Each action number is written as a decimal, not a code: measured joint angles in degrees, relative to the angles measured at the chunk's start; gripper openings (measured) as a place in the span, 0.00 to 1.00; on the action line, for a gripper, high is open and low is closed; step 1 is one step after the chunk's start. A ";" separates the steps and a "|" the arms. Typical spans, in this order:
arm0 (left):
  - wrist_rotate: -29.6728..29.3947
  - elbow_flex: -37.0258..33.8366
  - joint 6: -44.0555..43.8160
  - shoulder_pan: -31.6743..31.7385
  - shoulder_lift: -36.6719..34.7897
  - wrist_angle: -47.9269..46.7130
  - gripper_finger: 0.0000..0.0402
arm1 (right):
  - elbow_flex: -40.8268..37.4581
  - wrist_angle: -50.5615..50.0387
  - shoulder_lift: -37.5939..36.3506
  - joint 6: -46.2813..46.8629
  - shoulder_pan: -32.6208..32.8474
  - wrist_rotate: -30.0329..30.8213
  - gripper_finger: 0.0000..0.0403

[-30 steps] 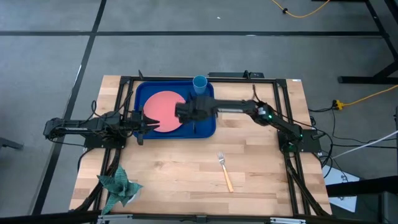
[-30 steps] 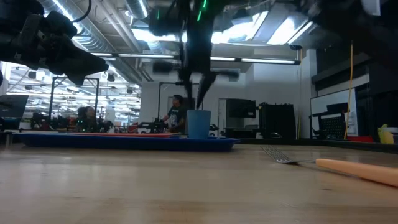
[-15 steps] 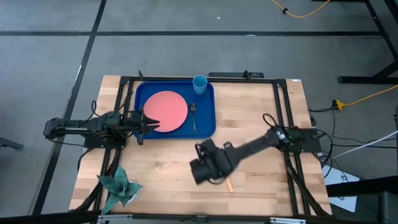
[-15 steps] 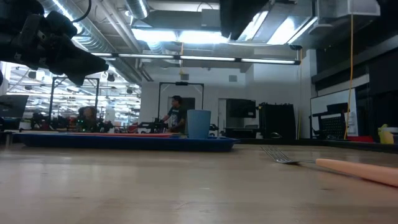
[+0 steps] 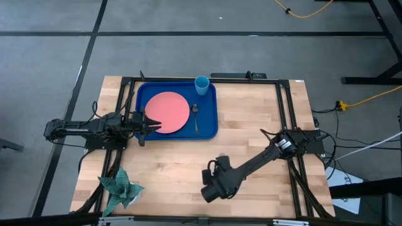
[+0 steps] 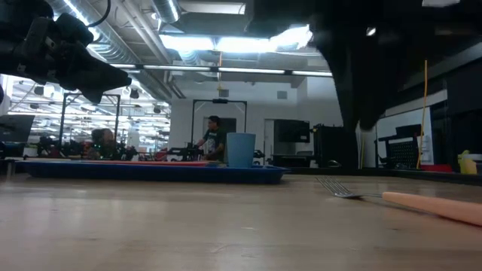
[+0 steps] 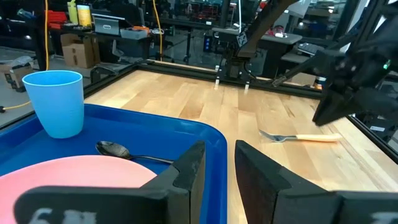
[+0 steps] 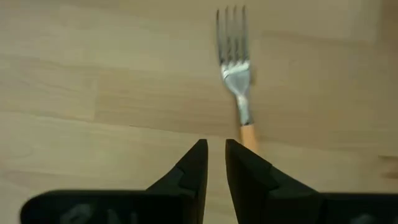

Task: Pick and place plate/cup/fork/spoon on tray
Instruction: Put the fork right side of the spoon

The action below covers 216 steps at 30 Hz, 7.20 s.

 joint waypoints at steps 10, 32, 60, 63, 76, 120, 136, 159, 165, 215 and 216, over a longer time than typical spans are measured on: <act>0.00 0.00 0.00 0.00 0.01 0.00 0.20 | -5.55 3.83 0.00 2.62 -0.16 -4.58 0.15; 0.01 0.00 0.01 0.02 0.00 0.00 0.20 | -7.81 -8.40 -6.64 -1.66 0.01 -0.12 0.15; 0.02 0.02 0.02 0.01 0.01 -0.01 0.20 | -29.82 24.29 -17.25 -6.01 -0.38 -1.70 0.15; 0.02 0.02 0.02 0.02 0.00 -0.02 0.20 | -29.33 23.70 -16.09 -6.20 -0.38 -1.54 0.15; 0.01 0.02 0.02 0.02 0.01 0.00 0.20 | -29.35 25.98 -13.07 -7.54 -0.38 -5.39 0.15; 0.00 0.02 0.00 0.00 0.00 0.00 0.20 | -29.37 27.13 -13.20 -10.65 -0.36 -2.51 0.15; 0.02 0.02 0.02 0.02 0.00 0.00 0.20 | -29.37 27.49 -13.27 -8.97 -0.37 -1.96 0.30; 0.01 0.02 0.02 0.02 0.00 0.00 0.20 | -30.43 27.43 -12.51 -9.36 -0.23 -8.94 0.31; 0.02 0.02 0.02 0.02 0.02 -0.16 0.20 | -31.23 28.63 -11.98 -9.35 -0.25 -10.47 0.31; 0.01 0.02 0.02 0.00 0.02 0.00 0.20 | -14.27 17.85 -11.93 -23.63 -19.57 0.34 0.11; 0.01 0.02 0.01 0.01 0.02 0.00 0.20 | -14.27 18.29 -11.93 -24.59 -20.82 0.33 0.11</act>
